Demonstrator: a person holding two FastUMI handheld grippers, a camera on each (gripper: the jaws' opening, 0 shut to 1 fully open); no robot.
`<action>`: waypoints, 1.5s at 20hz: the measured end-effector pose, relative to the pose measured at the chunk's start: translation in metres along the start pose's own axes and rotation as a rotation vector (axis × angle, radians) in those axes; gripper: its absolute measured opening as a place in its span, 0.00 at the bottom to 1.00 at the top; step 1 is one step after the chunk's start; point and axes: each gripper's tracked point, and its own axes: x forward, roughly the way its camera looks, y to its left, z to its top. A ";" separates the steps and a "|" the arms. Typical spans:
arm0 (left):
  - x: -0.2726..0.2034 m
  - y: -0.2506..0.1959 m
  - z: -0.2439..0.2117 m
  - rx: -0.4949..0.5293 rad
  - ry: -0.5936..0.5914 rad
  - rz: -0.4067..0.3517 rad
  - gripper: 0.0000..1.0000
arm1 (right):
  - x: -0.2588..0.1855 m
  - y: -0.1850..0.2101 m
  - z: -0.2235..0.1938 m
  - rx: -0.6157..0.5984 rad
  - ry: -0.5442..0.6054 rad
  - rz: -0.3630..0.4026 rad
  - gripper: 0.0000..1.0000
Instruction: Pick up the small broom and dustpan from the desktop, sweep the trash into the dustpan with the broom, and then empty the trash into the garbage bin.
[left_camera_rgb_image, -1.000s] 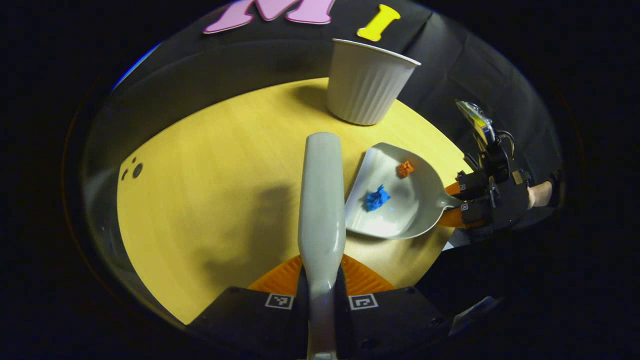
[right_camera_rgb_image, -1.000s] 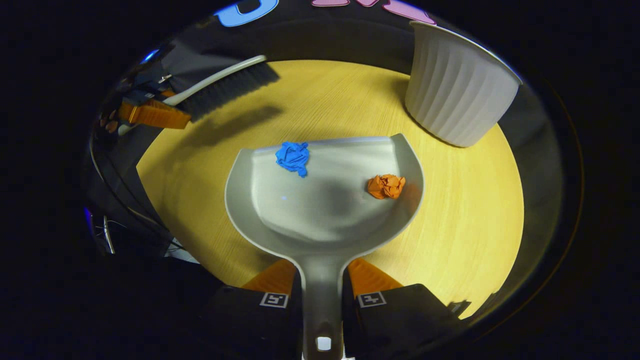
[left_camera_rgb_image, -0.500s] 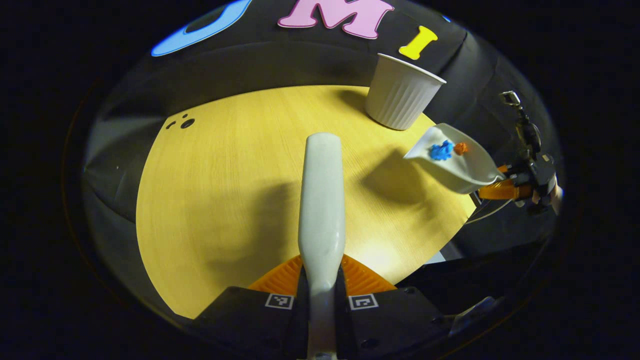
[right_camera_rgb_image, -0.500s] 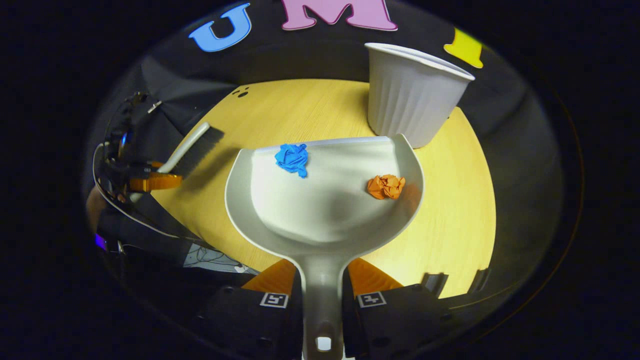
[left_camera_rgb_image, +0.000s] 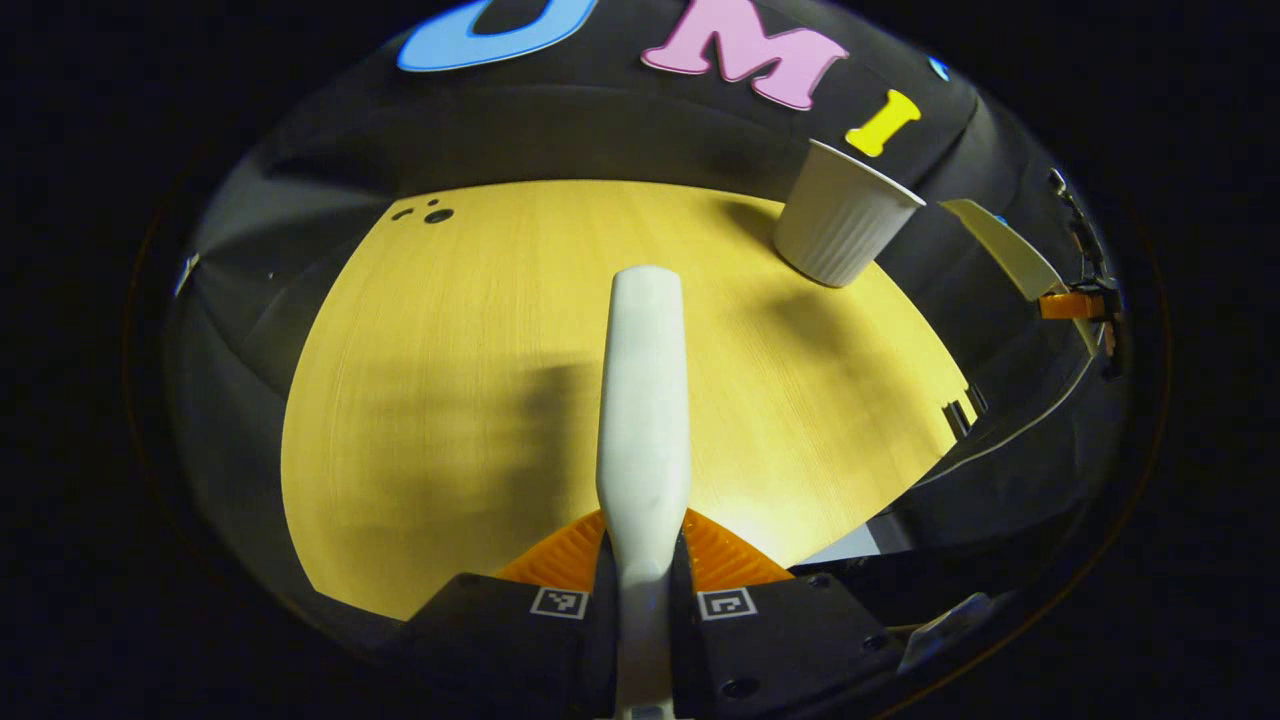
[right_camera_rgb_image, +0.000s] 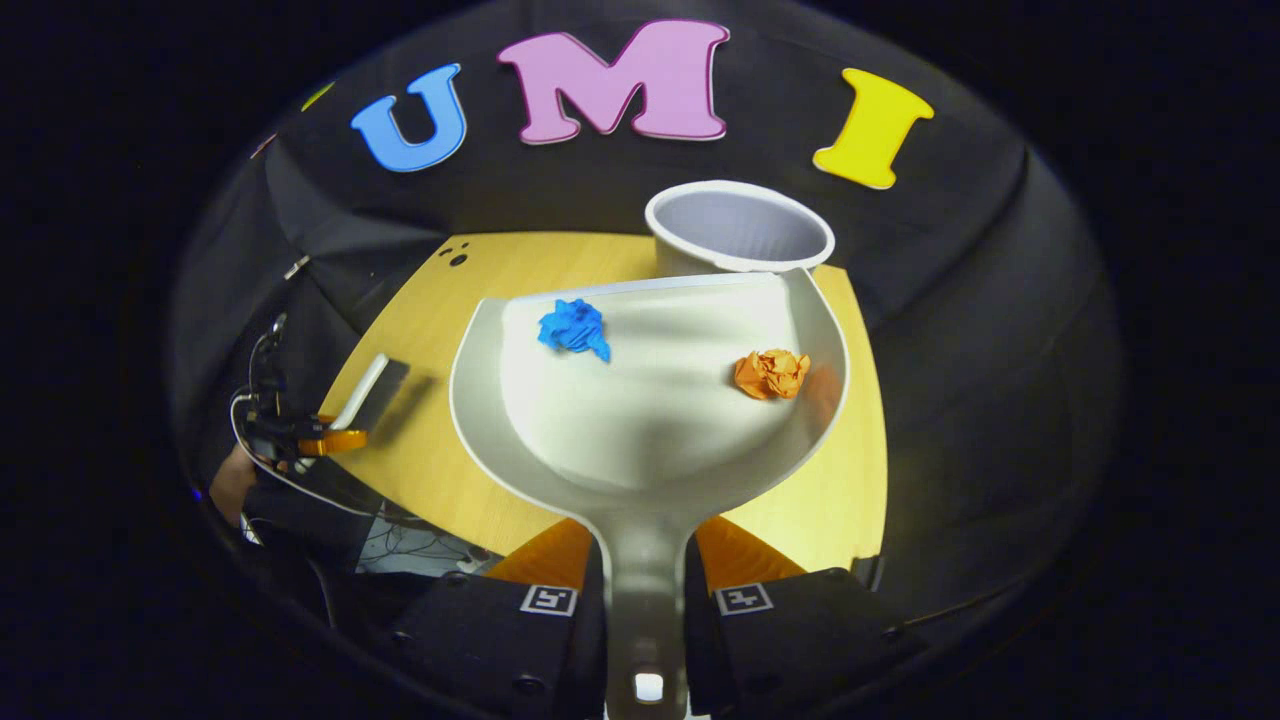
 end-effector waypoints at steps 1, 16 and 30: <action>0.001 0.006 0.002 -0.020 -0.004 0.010 0.26 | 0.001 -0.003 0.007 0.021 -0.012 -0.020 0.35; -0.027 0.051 0.026 -0.106 -0.054 0.059 0.24 | 0.052 -0.054 0.085 0.113 -0.110 -0.201 0.35; -0.026 0.065 0.032 -0.147 -0.027 0.110 0.26 | 0.114 -0.086 0.118 -0.183 -0.111 -0.480 0.35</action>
